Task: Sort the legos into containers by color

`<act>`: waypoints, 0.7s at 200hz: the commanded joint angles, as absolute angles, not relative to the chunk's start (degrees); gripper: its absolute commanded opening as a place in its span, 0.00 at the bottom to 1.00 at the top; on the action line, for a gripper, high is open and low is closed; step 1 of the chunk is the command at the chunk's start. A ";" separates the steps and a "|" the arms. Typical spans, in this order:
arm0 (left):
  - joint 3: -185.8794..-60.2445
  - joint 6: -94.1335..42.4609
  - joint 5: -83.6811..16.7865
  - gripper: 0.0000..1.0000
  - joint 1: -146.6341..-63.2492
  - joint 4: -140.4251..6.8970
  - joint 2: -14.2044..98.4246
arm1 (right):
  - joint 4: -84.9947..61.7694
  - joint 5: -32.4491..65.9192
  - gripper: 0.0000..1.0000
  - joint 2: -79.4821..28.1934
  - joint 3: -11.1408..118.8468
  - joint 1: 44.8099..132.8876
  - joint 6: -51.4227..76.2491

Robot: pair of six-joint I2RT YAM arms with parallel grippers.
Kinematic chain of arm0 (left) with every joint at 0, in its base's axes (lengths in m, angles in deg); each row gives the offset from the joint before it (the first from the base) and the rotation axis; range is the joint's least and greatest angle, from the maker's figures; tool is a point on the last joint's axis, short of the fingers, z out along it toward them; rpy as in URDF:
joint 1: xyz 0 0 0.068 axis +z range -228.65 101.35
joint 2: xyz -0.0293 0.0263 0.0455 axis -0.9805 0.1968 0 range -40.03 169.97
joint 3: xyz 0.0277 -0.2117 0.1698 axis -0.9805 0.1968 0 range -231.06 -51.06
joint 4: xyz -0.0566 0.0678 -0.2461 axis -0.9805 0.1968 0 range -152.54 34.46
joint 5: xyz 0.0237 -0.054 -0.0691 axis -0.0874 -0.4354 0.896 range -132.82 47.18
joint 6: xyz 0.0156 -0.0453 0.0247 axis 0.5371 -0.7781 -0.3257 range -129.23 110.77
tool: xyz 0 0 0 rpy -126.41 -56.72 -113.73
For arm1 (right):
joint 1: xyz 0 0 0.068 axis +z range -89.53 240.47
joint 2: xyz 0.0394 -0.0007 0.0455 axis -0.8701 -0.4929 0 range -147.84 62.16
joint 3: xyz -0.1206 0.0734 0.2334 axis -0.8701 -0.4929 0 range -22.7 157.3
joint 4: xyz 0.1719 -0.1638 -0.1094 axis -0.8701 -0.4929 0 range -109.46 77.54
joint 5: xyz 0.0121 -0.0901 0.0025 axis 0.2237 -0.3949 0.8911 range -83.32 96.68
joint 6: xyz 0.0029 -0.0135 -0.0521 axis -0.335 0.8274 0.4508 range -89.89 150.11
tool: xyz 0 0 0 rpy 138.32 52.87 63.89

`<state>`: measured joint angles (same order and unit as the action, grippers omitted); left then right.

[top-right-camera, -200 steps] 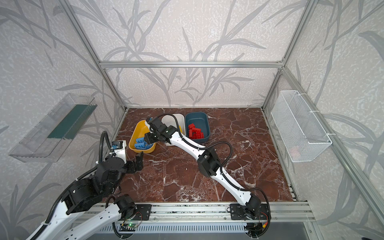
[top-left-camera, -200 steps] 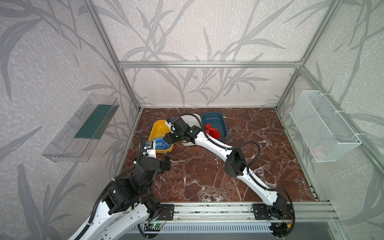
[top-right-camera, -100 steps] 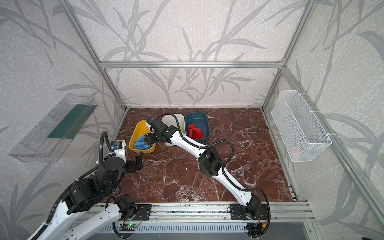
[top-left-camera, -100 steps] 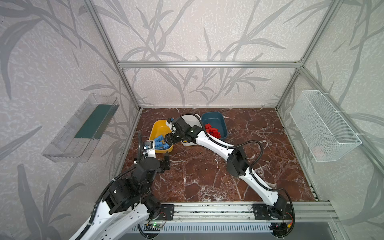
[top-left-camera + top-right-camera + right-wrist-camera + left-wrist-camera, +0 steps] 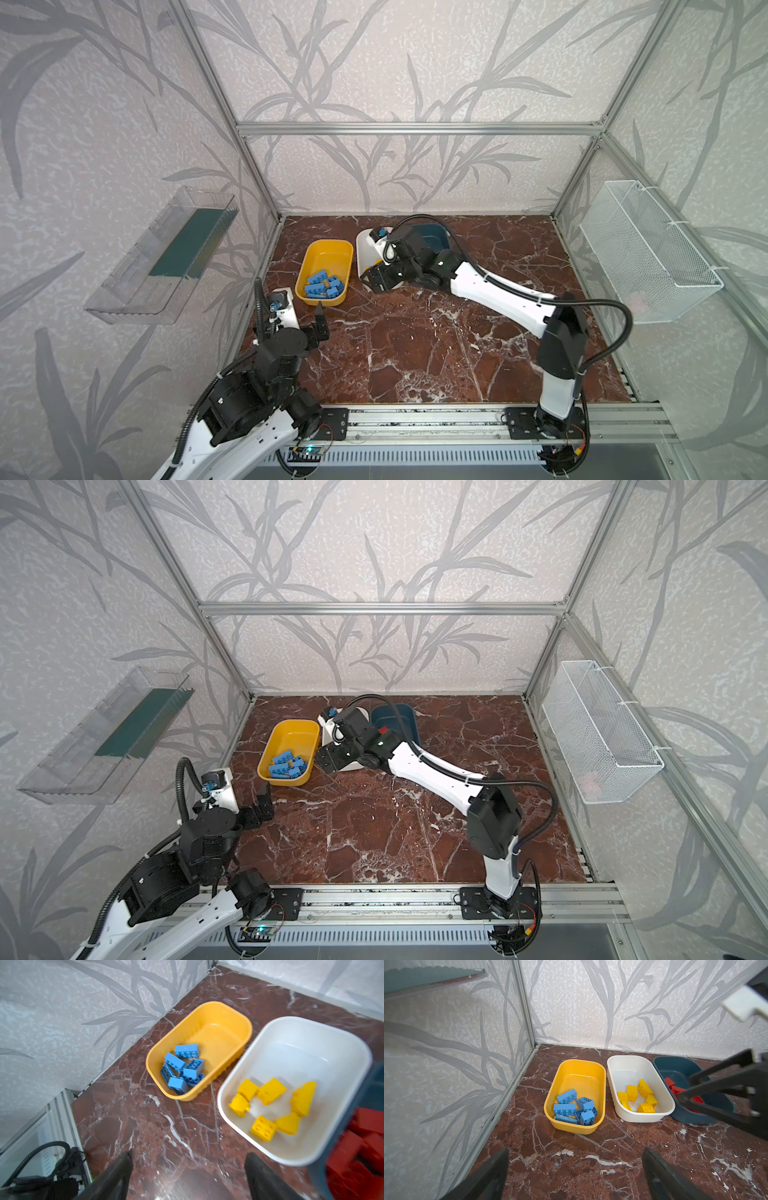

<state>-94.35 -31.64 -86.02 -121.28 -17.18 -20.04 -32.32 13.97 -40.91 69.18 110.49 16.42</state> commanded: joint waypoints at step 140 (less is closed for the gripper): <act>-79.42 -28.04 -73.42 0.99 -92.41 -53.22 8.42 | -8.82 -22.69 0.93 0.17 7.66 85.45 29.03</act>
<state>-80.91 -28.28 -77.41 -99.75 -43.06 4.33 -16.41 -21.02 -0.54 11.08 88.61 28.70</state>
